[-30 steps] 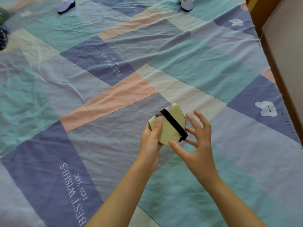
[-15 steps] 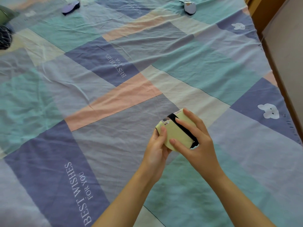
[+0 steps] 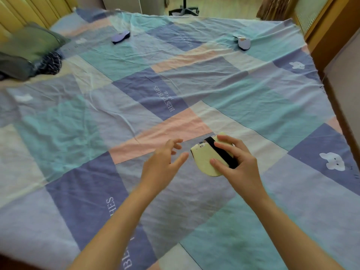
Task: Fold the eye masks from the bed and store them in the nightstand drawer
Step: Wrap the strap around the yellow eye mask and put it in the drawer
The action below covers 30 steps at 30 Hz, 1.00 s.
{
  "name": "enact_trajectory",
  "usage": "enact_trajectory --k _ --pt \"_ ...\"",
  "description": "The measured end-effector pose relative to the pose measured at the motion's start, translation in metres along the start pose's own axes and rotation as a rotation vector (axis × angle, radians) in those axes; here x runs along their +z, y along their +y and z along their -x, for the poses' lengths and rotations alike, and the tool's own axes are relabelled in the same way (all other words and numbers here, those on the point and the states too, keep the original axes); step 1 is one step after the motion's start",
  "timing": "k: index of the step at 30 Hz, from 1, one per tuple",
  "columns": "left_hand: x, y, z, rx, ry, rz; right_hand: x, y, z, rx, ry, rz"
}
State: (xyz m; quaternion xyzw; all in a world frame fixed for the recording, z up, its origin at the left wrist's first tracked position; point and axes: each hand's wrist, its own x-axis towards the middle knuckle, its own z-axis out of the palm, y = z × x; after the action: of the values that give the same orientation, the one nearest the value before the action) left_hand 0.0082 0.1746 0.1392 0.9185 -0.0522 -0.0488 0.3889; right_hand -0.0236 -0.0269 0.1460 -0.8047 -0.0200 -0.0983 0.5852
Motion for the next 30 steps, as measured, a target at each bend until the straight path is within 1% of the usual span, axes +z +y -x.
enact_trajectory --k 3,6,10,14,16,19,23,26,30 --pt "-0.044 0.001 -0.002 0.06 0.13 -0.242 0.01 -0.037 -0.021 -0.062 -0.042 0.011" --pt "-0.085 0.011 0.004 0.041 0.174 -0.441 0.013 -0.08 -0.035 -0.133 -0.095 0.012" --pt "-0.15 0.039 0.026 -0.045 0.215 -0.493 0.008 -0.145 -0.046 -0.272 -0.204 -0.001" --pt "-0.222 0.079 0.069 -0.115 0.312 -0.544 0.002 -0.218 -0.048 -0.372 -0.315 -0.05" --pt "-0.257 0.101 0.102 -0.143 0.383 -0.585 0.001 -0.261 -0.044 -0.434 -0.394 -0.084" --pt "-0.303 0.127 0.158 -0.186 0.488 -0.628 0.01 -0.319 -0.032 -0.578 -0.504 -0.117" --pt "-0.349 0.152 0.254 -0.308 0.639 -0.657 0.036 -0.397 0.002 -0.706 -0.684 -0.18" --pt "-0.372 0.155 0.333 -0.432 0.737 -0.67 0.068 -0.444 0.036 -0.795 -0.803 -0.222" --pt "-0.398 0.138 0.438 -0.618 0.769 -0.69 0.129 -0.491 0.098 -0.899 -0.966 -0.232"
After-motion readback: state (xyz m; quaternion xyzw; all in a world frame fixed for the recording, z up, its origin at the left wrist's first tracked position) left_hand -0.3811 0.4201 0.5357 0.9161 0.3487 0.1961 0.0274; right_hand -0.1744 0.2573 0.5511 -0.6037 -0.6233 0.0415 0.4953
